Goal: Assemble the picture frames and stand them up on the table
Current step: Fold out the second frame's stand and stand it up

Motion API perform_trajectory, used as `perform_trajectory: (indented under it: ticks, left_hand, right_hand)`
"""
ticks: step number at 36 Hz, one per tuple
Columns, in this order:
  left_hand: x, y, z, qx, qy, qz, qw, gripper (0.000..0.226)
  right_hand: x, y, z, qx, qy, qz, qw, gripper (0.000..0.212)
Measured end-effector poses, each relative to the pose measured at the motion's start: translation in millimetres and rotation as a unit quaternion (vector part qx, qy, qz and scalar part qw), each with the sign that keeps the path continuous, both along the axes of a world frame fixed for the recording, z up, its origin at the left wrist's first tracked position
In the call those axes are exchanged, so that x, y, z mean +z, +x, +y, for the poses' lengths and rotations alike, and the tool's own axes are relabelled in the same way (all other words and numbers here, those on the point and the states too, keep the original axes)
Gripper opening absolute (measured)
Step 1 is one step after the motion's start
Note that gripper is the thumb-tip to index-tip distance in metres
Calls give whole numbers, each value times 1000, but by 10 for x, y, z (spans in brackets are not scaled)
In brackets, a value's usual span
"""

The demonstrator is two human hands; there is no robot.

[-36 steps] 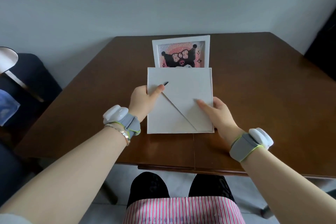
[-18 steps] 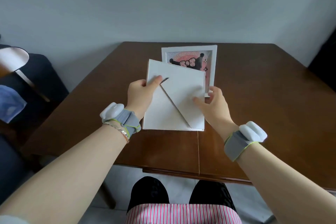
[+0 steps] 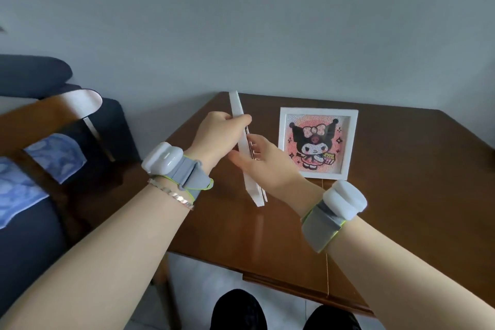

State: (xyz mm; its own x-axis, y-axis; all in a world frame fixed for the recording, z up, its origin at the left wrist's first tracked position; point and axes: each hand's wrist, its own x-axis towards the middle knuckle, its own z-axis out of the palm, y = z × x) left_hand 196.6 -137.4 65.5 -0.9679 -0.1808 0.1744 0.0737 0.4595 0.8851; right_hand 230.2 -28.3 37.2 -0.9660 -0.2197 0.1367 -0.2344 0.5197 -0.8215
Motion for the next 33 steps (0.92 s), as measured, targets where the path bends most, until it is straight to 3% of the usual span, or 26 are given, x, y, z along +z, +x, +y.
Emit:
perform_trajectory:
  ticks: [3,6,9,13,15,17,19,22,23,25,29,33]
  left_hand:
    - [-27,5,8,-16,12,-5,1000,28]
    - [-61,4,23,-19,-14,3,1000,35]
    - [-129,-57,5,-20,-10,32,999,42]
    - [-261,-257,-174,116,15,112,987,49]
    - [-352,-351,-282,181,47,83,979,39]
    - [-538,-446,-416,208,131,-32,969,43]
    - [-748,-512,-554,111,269,-184,939,58]
    - [-1014,-540,-714,-17,313,-265,912,70]
    - [-1038,-515,-732,-37,322,-266,908,71]
    - [-1070,-496,-756,-72,355,-255,897,67]
    - [-1034,-460,-735,-87,373,-184,905,44]
    - [-1015,-541,-828,-100,416,-149,892,50]
  right_hand:
    - [-34,-48,-50,-20,30,33,999,37]
    - [-95,-121,-51,-53,1,42,998,10]
    - [-140,-172,-3,-71,-9,54,996,14]
    - [-201,-257,93,-111,-77,46,990,10]
    - [-242,-303,155,-131,-143,27,981,16]
    - [-295,-359,216,-138,-212,1,967,23]
    - [-313,-366,255,-130,-263,-28,956,33]
    - [-363,-403,289,-123,-300,-65,944,34]
    - [-400,-436,308,-115,-307,-74,942,32]
    - [-446,-457,332,-101,-310,-78,942,7]
    - [-544,-497,314,-80,-295,-87,948,18]
    - [-646,-557,281,-60,-258,-100,959,21]
